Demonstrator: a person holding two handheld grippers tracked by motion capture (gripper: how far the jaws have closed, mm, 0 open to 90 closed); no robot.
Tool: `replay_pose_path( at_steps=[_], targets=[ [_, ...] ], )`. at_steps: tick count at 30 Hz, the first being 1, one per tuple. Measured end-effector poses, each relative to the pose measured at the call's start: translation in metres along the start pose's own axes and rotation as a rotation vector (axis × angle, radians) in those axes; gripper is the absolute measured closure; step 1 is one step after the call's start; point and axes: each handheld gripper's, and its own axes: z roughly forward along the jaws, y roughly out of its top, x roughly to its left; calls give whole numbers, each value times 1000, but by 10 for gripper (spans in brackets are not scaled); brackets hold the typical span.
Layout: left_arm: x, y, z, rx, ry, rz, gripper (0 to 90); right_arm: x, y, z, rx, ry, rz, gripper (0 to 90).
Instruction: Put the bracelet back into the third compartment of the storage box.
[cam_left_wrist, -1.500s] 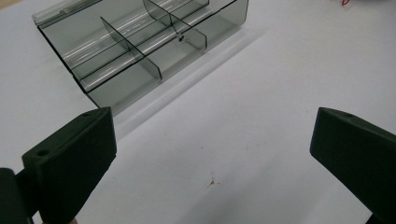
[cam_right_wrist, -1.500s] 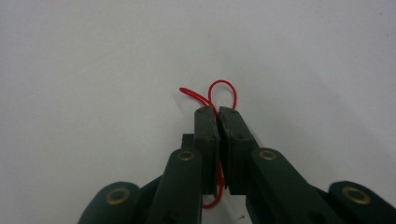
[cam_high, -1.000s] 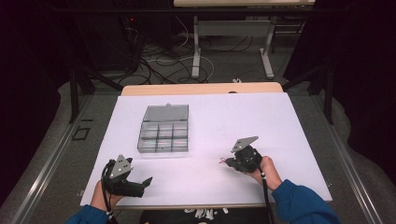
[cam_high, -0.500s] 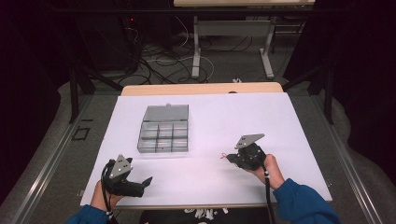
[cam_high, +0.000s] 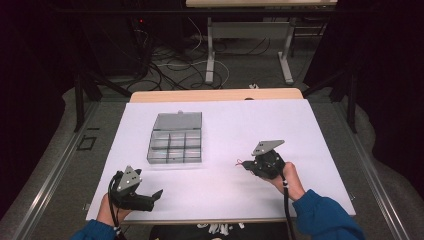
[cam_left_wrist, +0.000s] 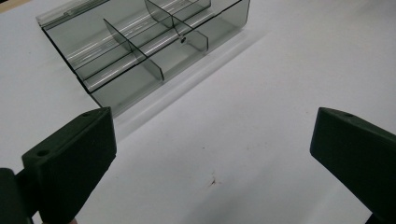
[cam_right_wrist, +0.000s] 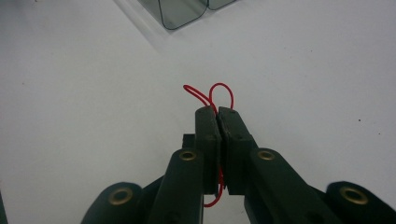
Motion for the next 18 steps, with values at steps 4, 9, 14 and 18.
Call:
replay_pose_path(
  at_steps=[4, 9, 14, 18],
  targets=[
    [0, 0, 0, 4, 2, 5, 5, -1, 5, -3, 2, 9, -7, 876],
    [0, 0, 0, 3, 2, 4, 5, -2, 11, -1, -26, -1, -5, 876],
    [0, 0, 0, 4, 2, 6, 5, -2, 16, -2, -16, -4, -7, 877],
    [1, 0, 0, 3, 2, 7, 5, -4, 23, 1, -40, -12, -12, 878]
  ],
)
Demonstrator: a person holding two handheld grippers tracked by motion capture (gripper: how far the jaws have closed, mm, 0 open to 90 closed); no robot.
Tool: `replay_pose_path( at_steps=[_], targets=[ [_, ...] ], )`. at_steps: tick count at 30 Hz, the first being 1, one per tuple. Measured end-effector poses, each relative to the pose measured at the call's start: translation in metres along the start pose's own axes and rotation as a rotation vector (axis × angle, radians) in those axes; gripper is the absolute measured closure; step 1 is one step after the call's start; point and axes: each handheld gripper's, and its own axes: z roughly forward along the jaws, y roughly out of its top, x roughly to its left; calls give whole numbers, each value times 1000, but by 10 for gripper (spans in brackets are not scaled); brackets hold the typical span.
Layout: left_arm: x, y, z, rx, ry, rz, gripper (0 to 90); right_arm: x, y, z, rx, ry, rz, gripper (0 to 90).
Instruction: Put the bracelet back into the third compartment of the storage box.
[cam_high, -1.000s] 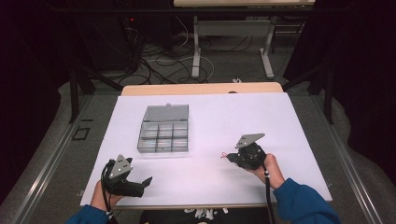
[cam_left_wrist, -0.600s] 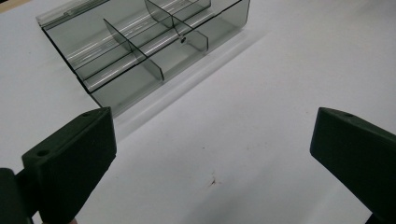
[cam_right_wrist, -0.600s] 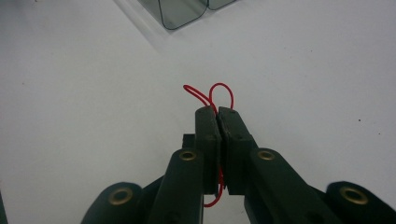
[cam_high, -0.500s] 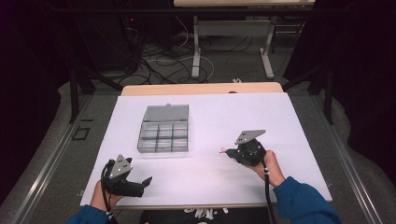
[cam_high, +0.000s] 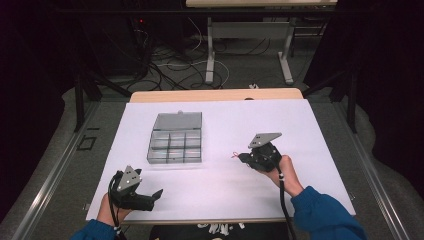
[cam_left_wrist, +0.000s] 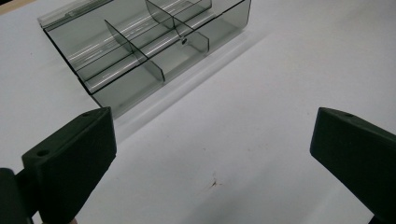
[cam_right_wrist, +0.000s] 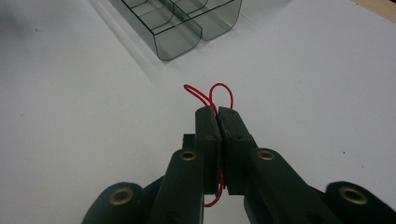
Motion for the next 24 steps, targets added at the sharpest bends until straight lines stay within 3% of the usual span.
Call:
replay_pose_path(
  at_steps=[15, 24],
  targets=[
    [0, 0, 0, -1, -2, 0, 5, -1, 22, 19, 8, 14, -7, 878],
    [0, 0, 0, -1, -2, -2, 5, -3, 31, 28, -17, 13, -6, 878]
  ],
)
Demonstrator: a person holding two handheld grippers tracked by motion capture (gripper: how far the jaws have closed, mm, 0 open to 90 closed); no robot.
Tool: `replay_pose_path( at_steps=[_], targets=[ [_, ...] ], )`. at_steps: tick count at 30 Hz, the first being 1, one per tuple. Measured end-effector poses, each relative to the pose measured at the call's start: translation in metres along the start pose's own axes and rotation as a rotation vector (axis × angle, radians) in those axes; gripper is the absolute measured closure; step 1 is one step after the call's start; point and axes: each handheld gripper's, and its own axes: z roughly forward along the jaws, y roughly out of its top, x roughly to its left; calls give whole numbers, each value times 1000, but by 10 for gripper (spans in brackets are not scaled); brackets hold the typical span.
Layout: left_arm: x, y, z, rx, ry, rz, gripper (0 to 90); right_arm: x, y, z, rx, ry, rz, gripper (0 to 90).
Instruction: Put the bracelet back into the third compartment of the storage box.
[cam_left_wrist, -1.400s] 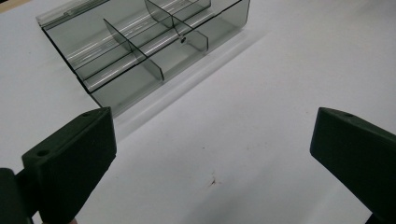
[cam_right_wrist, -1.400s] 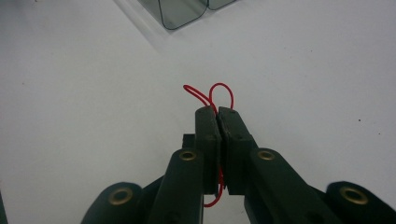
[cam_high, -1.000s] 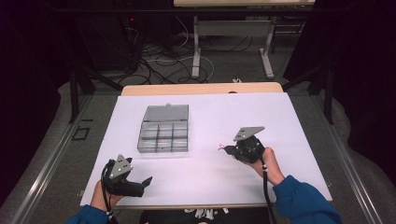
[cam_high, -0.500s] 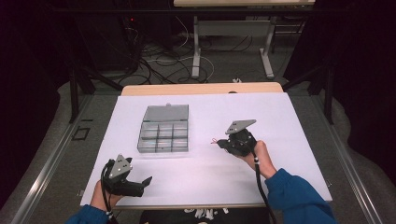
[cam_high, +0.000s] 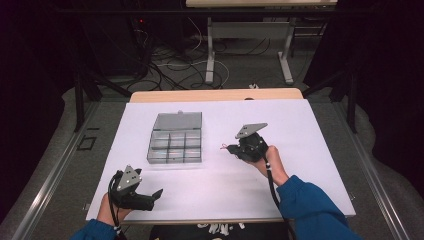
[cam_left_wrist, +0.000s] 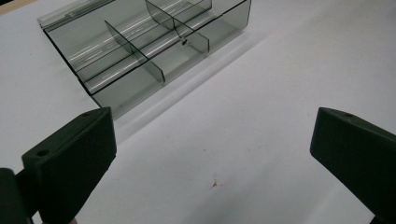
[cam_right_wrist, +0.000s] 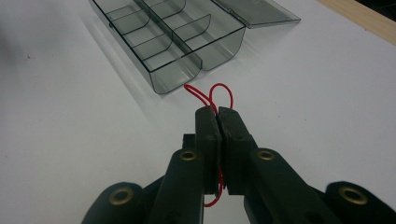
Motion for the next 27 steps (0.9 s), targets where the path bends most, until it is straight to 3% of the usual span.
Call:
replay_pose_path(
  at_steps=[9, 27],
  targets=[
    [0, 0, 0, 0, 0, 1, 5, -1, 8, 8, 11, 9, 3, 878],
    [0, 0, 0, 1, -2, 0, 4, -3, 28, 26, -2, -17, 4, 878]
  ],
)
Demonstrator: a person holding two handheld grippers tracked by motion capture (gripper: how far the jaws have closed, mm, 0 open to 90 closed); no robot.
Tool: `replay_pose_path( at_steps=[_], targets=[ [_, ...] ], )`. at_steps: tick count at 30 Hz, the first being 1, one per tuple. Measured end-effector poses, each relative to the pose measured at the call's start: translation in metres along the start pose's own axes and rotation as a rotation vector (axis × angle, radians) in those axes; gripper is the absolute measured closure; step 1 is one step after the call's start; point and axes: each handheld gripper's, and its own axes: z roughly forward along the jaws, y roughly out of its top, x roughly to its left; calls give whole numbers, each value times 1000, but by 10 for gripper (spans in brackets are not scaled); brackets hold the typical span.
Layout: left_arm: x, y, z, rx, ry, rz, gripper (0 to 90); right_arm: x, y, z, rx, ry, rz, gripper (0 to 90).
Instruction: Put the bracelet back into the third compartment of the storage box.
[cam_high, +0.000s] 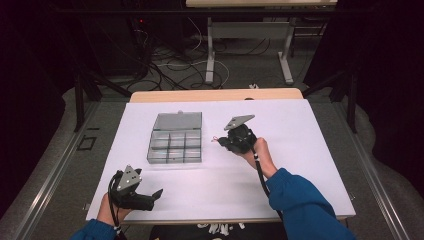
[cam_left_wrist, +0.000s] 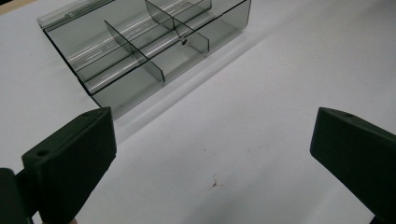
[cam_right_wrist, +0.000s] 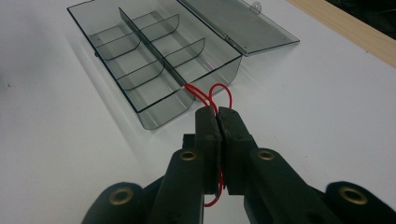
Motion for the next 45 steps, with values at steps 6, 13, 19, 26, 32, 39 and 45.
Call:
replay_pose_path(
  at_steps=[6, 13, 19, 26, 32, 39, 45],
  targets=[
    [0, 0, 0, -3, 1, 3, 5, 0, 5, 7, 2, 5, 6, 878],
    [0, 0, 0, 0, -1, 1, 5, -3, 10, 14, -8, -3, 14, 878],
    [0, 0, 0, -1, 0, 2, 4, -5, 13, 21, -4, -12, 26, 878],
    [0, 0, 0, 0, -2, 2, 5, -9, 16, 28, -4, -8, 20, 878],
    [0, 0, 0, -1, -2, 2, 5, -8, 19, 33, -3, -6, 43, 878],
    [0, 0, 0, -2, -2, 2, 4, -5, 26, 38, -7, -8, 40, 878],
    [0, 0, 0, -2, -3, 2, 4, -1, 31, 44, -5, -7, 26, 878]
  ],
)
